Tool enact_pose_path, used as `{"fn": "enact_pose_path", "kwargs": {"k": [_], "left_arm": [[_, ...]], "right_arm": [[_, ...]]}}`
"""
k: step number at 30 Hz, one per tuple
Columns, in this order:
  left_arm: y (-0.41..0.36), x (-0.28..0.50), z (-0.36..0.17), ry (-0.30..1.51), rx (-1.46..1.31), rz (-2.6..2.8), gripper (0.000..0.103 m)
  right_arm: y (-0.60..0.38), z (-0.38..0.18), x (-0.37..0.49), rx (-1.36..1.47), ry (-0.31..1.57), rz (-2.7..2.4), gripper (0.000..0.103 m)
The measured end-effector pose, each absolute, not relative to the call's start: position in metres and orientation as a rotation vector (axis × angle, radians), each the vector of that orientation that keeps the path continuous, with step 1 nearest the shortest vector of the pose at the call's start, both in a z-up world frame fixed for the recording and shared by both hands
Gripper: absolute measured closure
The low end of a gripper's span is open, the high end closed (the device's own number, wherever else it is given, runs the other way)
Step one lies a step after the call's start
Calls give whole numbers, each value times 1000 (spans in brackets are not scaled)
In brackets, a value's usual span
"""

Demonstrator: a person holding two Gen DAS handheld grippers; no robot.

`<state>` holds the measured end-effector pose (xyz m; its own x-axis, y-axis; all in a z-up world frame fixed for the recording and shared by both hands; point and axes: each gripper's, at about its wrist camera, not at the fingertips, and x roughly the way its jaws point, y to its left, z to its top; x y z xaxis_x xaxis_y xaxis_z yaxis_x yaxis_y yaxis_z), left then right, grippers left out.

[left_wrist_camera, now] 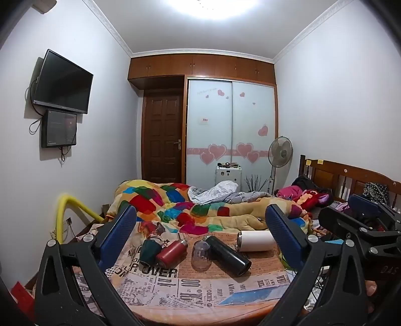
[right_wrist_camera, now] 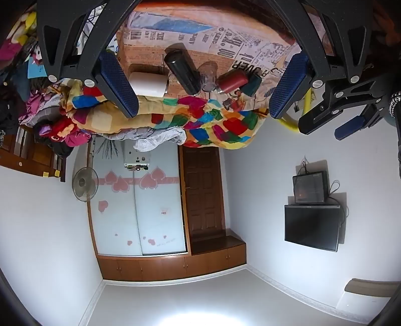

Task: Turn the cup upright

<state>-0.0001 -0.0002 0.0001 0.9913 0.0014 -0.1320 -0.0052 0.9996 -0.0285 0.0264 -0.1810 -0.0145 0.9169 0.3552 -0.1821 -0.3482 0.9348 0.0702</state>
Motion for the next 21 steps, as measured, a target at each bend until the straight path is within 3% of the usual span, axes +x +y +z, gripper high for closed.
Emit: {"fn": "enact_pose_path", "kwargs": {"k": [21], "left_arm": [[3, 2, -7, 141, -45, 11, 0]], "right_arm": [[-180, -23, 31, 43, 216, 364, 0]]}}
